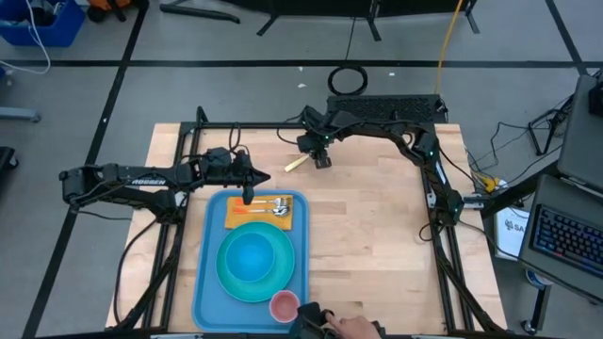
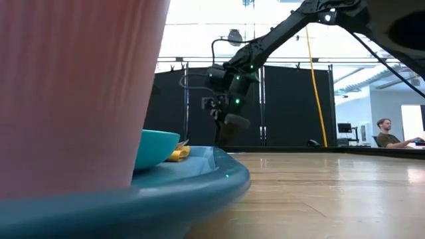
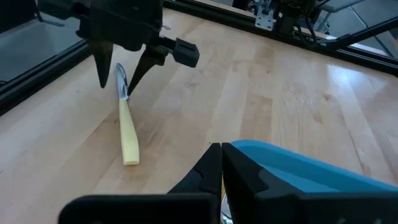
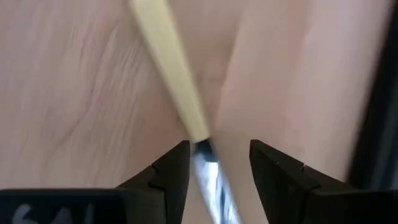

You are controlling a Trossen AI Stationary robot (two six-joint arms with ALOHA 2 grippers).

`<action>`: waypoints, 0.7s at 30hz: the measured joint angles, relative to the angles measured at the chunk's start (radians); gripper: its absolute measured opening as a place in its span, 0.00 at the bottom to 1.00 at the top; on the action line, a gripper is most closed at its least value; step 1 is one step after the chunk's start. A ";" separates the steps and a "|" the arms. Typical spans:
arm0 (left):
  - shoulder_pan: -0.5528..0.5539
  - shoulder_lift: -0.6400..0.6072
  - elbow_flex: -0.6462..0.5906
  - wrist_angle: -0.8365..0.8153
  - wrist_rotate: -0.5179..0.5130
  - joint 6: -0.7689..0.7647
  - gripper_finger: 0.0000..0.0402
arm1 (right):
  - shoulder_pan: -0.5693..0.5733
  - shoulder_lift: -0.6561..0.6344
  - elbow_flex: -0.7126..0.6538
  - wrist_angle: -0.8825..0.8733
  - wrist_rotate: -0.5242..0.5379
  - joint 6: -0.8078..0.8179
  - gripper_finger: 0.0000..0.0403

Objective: Set up tray
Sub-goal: Put the yellow knife to the bottom of the orange spoon on the yellow napkin on the blue serving tray

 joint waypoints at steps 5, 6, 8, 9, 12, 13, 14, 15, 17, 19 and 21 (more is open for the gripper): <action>-0.002 0.000 0.000 0.000 0.000 0.019 0.03 | -0.011 0.006 -0.003 -0.017 -0.001 -0.007 0.40; -0.002 0.000 0.000 0.000 0.000 0.020 0.02 | -0.015 0.004 -0.002 -0.016 -0.002 -0.014 0.40; -0.002 0.000 0.000 0.000 0.000 0.020 0.01 | -0.019 0.006 -0.002 -0.015 -0.020 -0.021 0.39; -0.002 0.000 0.000 0.000 0.000 0.020 0.01 | -0.019 0.014 -0.002 -0.009 -0.023 -0.021 0.39; -0.002 0.000 0.000 0.000 0.000 0.020 0.04 | -0.018 0.033 0.000 -0.016 -0.022 -0.035 0.38; -0.002 0.000 0.000 0.000 0.000 0.020 0.05 | -0.018 0.039 0.001 -0.022 -0.027 -0.038 0.38; -0.002 0.000 0.000 0.000 0.000 0.020 0.05 | -0.018 0.042 0.002 -0.029 -0.027 -0.038 0.37; -0.002 0.000 0.000 0.000 0.000 0.021 0.04 | -0.017 0.049 0.002 -0.032 -0.027 -0.038 0.37; -0.002 0.000 0.000 0.000 0.000 0.021 0.03 | -0.016 0.051 0.003 -0.033 -0.029 -0.037 0.36; -0.002 0.000 0.000 0.000 0.000 0.024 0.01 | -0.014 0.052 0.003 -0.028 -0.034 -0.038 0.36; -0.002 0.000 0.000 -0.001 0.000 0.026 0.01 | -0.013 0.052 0.002 -0.021 -0.046 -0.037 0.36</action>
